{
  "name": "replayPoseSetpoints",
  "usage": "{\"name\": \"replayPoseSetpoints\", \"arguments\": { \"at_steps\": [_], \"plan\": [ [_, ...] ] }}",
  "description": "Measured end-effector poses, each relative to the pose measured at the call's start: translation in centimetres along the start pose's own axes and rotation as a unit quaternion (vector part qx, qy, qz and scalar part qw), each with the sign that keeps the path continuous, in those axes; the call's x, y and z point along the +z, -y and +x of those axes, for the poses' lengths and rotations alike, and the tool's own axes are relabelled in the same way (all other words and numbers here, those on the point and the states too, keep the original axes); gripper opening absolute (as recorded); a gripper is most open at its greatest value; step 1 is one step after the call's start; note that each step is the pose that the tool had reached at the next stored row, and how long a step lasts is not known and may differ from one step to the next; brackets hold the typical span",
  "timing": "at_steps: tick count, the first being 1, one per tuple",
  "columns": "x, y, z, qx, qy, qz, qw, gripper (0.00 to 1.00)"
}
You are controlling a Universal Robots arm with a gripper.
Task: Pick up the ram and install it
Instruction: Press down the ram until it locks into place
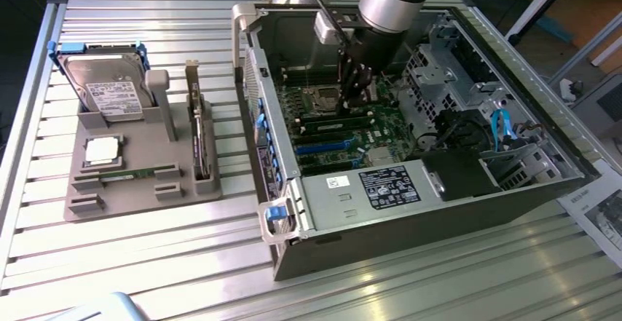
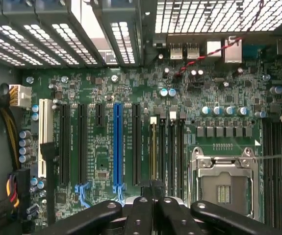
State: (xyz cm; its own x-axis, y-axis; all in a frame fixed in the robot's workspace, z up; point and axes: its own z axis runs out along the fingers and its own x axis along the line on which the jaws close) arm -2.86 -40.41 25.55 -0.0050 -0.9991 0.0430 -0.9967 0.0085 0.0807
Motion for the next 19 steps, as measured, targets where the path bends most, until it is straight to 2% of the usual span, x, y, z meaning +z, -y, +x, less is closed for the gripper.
{"name": "replayPoseSetpoints", "arguments": {
  "at_steps": [13, 19],
  "plan": [
    [-0.19, 2.32, 0.0, 0.0, 0.0, -0.0025, 1.0, 0.1],
    [-0.23, 2.58, 0.0, 0.0, -0.0001, -0.0028, 1.0, 0.1]
  ]
}}
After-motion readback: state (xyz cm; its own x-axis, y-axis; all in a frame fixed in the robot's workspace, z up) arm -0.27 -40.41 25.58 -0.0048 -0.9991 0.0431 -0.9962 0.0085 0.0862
